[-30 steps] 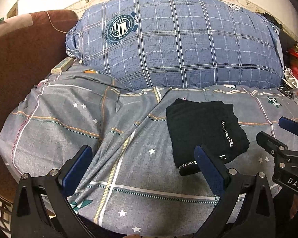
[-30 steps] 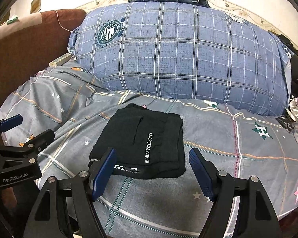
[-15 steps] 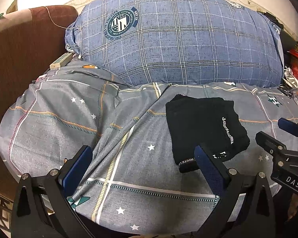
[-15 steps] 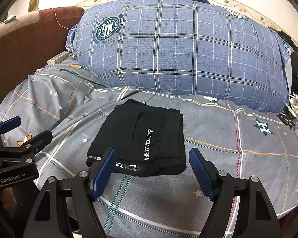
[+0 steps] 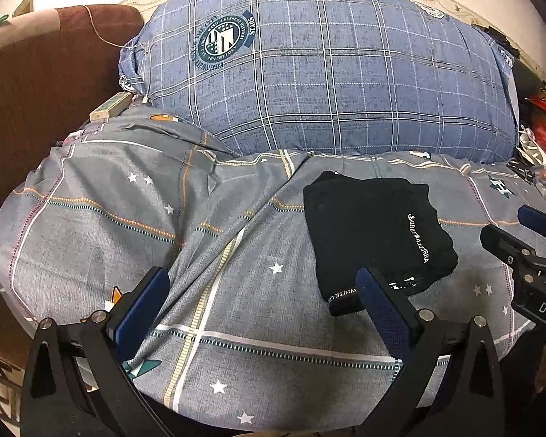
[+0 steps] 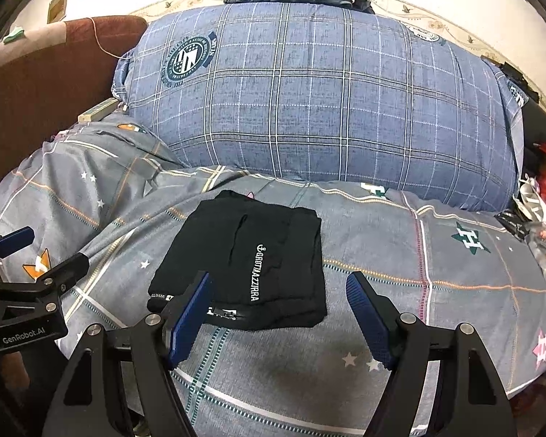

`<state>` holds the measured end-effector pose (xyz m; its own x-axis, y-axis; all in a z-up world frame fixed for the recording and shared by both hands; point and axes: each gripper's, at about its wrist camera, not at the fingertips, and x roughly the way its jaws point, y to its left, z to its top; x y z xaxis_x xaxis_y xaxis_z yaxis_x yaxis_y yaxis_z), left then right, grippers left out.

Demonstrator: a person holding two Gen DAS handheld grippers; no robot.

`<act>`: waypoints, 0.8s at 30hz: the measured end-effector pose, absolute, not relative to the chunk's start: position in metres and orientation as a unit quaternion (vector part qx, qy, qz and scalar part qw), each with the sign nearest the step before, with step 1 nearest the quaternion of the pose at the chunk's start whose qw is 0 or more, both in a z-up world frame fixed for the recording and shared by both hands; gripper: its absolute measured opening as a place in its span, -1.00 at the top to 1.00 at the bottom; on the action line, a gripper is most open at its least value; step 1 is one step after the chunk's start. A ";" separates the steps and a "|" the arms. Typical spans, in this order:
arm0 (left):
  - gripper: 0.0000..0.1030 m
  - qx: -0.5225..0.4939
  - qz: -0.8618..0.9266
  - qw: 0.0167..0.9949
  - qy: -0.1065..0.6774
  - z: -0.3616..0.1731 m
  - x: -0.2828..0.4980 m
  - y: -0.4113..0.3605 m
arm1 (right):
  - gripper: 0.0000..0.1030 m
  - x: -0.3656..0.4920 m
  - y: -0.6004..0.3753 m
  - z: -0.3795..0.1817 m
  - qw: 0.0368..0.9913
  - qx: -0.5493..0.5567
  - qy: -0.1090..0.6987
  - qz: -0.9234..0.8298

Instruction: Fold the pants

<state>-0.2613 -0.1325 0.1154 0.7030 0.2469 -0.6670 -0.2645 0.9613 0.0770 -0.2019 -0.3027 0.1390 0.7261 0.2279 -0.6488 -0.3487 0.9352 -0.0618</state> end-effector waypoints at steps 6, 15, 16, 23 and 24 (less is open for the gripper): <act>-1.00 -0.012 0.135 0.924 0.357 0.117 -0.262 -0.133 | -0.49 -0.203 -0.300 0.142 0.925 -0.093 0.332 0.160; -1.00 -0.010 0.134 0.926 0.352 0.121 -0.264 -0.136 | -0.49 -0.205 -0.298 0.143 0.925 -0.092 0.330 0.162; -1.00 -0.010 0.133 0.926 0.353 0.121 -0.264 -0.136 | -0.49 -0.205 -0.298 0.143 0.925 -0.093 0.329 0.163; -1.00 -0.009 0.132 0.926 0.355 0.120 -0.262 -0.138 | -0.49 -0.204 -0.299 0.143 0.927 -0.091 0.328 0.159; -1.00 -0.009 0.131 0.926 0.355 0.120 -0.262 -0.139 | -0.49 -0.204 -0.299 0.142 0.927 -0.091 0.328 0.159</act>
<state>-0.2619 -0.1388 0.1196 0.7135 0.2364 -0.6596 -0.2489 0.9655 0.0768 -0.2037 -0.2989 0.1423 0.7343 0.2349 -0.6369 -0.3537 0.9332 -0.0637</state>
